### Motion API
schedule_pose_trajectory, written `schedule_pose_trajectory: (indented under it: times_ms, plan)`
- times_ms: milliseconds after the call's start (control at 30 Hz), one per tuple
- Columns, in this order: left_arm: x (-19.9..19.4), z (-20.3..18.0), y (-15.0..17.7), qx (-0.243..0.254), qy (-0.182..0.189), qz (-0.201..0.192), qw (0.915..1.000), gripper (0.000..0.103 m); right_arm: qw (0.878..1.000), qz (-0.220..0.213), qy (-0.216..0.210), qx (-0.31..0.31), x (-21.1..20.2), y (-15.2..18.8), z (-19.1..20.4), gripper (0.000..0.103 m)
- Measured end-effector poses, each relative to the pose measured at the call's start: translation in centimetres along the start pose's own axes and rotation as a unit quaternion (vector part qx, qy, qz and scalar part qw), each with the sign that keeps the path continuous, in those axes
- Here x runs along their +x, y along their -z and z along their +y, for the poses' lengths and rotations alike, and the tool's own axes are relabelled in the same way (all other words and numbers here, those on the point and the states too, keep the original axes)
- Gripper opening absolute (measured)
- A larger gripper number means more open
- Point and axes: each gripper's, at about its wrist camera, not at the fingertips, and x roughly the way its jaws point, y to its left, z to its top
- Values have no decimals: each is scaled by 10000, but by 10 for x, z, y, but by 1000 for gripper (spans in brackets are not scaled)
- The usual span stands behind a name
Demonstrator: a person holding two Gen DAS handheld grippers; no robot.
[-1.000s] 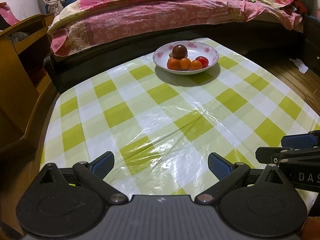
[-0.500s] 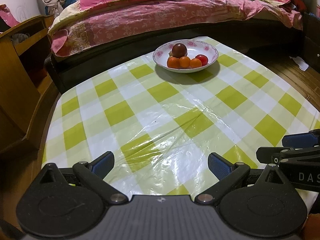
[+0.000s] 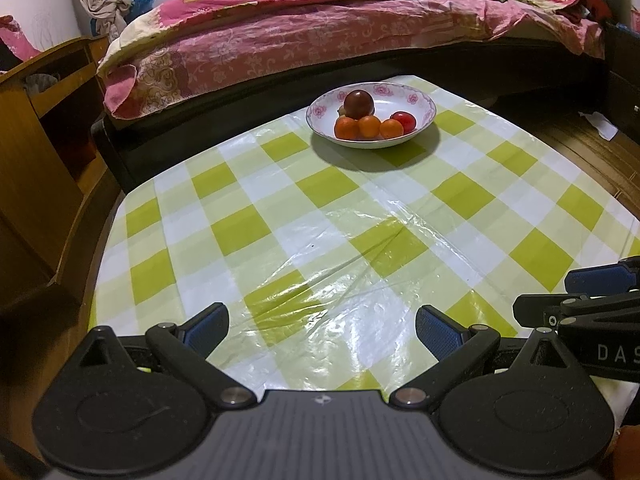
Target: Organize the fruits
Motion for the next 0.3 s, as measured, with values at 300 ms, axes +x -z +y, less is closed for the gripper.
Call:
schedule_pose_trajectory:
  times_ms: [300]
  plan:
    - [-2, 0, -1, -27, -23, -53, 10000, 103, 10000, -30, 5, 9, -1, 0, 0, 48]
